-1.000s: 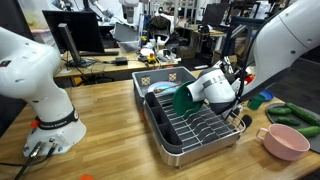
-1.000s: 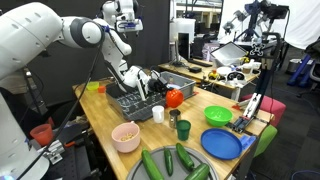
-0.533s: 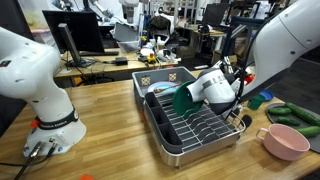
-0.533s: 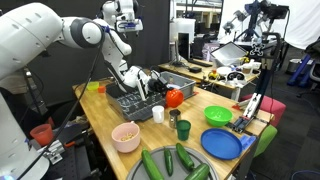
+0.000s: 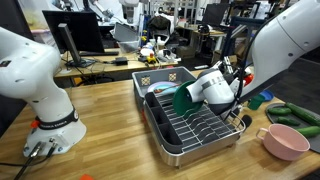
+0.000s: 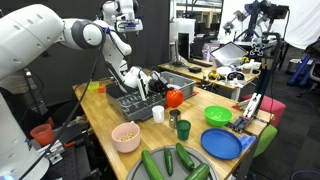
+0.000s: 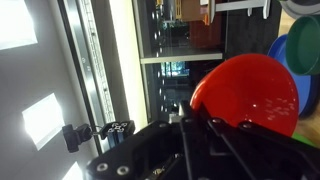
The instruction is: Pour the contents of the small red bowl into the silver jug
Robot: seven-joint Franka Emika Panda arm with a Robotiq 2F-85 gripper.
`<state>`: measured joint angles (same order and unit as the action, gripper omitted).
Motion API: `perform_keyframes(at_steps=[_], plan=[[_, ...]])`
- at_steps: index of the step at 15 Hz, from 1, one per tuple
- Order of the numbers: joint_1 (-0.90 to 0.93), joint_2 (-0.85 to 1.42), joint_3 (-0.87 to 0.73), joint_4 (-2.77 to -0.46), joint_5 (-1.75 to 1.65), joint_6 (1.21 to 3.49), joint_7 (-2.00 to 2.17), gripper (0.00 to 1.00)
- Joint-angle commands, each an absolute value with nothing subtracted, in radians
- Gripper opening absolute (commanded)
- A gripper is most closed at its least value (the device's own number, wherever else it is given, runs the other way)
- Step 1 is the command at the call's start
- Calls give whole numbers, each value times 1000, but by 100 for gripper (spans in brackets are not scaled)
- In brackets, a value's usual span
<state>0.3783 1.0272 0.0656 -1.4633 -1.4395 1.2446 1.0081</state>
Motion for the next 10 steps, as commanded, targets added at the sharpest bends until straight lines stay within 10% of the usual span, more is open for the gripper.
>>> perform_keyframes(at_steps=[1,10], plan=[[373,1065,70,-1413,-1468,1230,967,2],[320,1033,102,-1406,-1391,1273,1027,2]])
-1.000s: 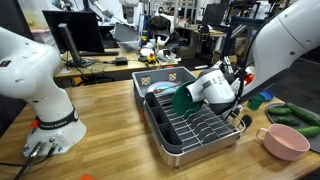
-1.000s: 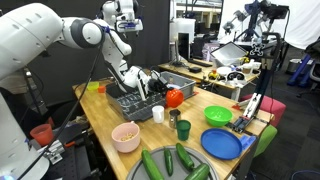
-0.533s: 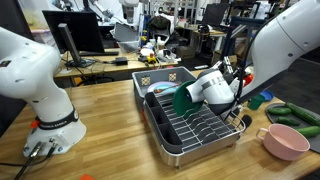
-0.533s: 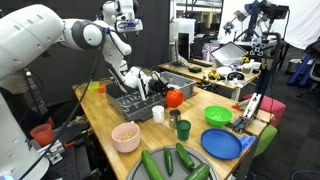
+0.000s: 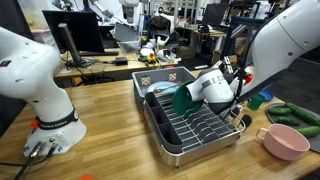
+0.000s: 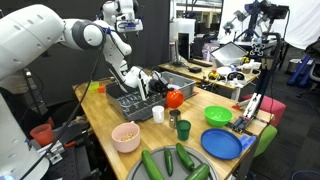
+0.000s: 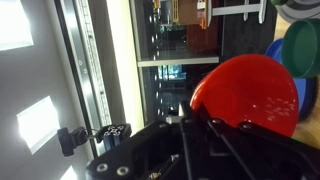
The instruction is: Pour the contents of the small red bowl into the silver jug
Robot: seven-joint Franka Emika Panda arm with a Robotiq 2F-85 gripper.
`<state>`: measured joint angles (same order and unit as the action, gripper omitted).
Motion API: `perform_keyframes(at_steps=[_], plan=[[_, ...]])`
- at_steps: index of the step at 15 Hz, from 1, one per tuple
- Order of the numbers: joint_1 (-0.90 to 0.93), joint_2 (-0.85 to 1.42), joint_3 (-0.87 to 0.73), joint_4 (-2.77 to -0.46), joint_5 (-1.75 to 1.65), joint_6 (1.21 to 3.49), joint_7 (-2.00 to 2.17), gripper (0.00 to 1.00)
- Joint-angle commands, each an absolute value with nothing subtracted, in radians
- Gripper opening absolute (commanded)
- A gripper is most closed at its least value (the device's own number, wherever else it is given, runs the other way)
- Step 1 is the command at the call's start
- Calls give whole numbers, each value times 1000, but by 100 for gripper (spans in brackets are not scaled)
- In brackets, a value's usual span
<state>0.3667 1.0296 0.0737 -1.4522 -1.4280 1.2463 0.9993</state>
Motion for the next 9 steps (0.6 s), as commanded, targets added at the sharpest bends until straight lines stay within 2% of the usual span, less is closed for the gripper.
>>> perform_keyframes(at_steps=[1,9], plan=[[313,1026,104,-1408,-1377,1277,1043,2],[240,889,122,-1460,-1241,1383,1184,2]])
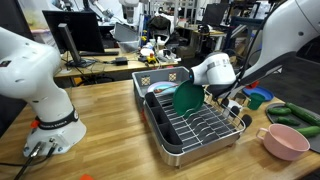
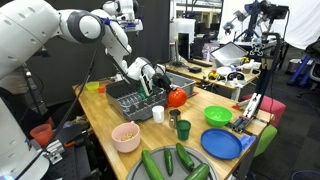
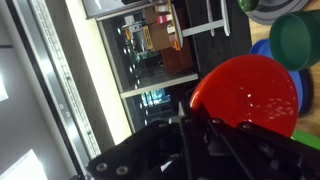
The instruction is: Pour the contents of the small red bowl into the silver jug
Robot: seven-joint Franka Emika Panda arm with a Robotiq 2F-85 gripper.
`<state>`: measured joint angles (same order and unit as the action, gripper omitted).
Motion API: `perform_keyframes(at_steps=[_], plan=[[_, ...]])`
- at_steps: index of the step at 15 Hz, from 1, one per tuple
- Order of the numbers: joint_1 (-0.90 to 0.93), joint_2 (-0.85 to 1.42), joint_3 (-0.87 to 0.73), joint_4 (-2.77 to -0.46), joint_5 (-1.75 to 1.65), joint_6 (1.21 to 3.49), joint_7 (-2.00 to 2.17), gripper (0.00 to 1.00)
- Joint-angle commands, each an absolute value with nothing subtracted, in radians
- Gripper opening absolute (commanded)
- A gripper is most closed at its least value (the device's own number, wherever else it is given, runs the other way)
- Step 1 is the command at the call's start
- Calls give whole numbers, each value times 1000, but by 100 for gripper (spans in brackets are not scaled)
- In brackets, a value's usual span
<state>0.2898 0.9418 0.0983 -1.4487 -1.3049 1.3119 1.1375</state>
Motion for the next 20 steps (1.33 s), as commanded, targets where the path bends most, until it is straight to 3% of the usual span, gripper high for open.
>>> perform_keyframes(at_steps=[1,20], plan=[[227,865,122,-1463,-1214,1413,1196,2],[113,536,41,-1796,-896,2141,1437,2]])
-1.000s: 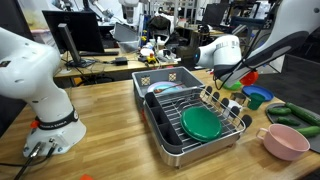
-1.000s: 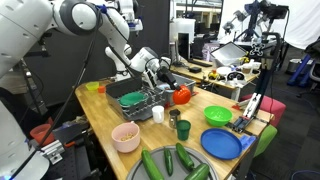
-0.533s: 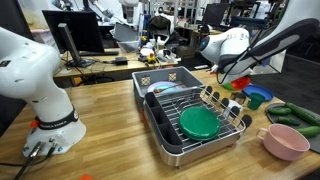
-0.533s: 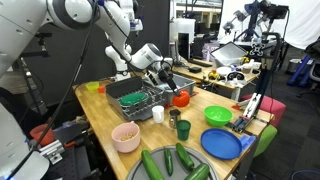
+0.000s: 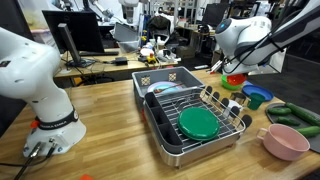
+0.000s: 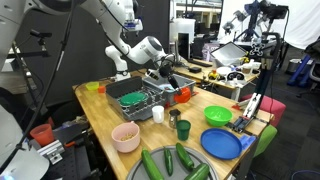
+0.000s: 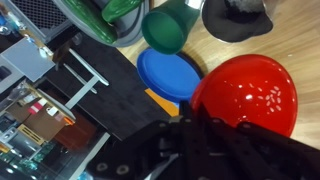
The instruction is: Pour the contents of the small red bowl into the silver jug
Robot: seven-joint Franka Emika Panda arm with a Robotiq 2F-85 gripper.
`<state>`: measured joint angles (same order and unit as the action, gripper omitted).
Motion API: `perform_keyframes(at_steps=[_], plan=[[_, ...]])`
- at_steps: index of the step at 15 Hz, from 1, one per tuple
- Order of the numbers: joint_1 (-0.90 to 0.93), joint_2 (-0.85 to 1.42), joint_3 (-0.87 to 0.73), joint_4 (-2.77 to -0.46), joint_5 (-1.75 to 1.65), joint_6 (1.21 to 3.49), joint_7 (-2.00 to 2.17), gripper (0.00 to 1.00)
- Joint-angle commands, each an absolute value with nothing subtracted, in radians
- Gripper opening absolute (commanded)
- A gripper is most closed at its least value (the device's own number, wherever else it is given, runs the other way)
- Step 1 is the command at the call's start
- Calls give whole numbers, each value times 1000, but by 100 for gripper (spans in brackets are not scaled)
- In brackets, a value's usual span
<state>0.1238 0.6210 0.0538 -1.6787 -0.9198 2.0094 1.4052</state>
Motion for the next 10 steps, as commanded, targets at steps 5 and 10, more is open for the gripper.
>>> perform_keyframes(at_steps=[5,10], plan=[[101,409,20,-1979,-894,2391,1521,2],[61,230,-14,-2233,-836,2599,1574,2]])
